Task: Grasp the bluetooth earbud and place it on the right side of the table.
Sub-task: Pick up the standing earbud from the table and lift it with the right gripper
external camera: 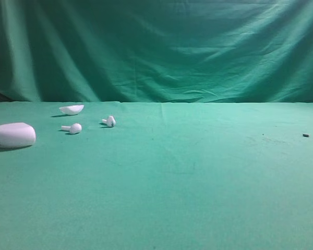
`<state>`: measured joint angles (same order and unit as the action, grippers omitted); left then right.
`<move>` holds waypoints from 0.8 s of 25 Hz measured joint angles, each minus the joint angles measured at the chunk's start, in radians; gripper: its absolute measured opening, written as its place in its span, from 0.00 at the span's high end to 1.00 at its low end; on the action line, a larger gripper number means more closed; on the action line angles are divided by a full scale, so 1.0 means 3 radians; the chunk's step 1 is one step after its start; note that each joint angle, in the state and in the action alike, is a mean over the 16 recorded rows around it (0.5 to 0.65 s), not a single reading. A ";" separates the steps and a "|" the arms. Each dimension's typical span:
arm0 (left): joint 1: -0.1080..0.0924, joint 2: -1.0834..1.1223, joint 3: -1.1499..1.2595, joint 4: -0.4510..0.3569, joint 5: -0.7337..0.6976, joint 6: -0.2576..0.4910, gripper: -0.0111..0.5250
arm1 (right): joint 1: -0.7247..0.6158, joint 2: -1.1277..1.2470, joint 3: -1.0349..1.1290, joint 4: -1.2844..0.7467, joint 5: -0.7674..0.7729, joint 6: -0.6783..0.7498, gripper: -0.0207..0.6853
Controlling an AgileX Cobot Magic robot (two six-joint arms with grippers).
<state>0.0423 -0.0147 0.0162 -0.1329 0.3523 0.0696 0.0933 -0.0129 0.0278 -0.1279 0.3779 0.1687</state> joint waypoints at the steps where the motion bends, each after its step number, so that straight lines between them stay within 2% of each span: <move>1: 0.0000 0.0000 0.0000 0.0000 0.0000 0.0000 0.98 | 0.0000 0.0000 0.0000 0.0000 0.0000 0.0000 0.97; 13: 0.0000 0.0000 0.0000 0.0000 0.0000 0.0000 0.98 | 0.0000 0.0000 0.0000 -0.0029 -0.0038 0.0001 0.97; 20: 0.0000 0.0000 0.0000 0.0000 0.0000 0.0000 0.98 | 0.0000 0.0000 0.0000 -0.0086 -0.0623 0.0146 0.97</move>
<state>0.0423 -0.0147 0.0162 -0.1329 0.3523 0.0696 0.0933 -0.0129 0.0278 -0.1539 0.1910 0.2124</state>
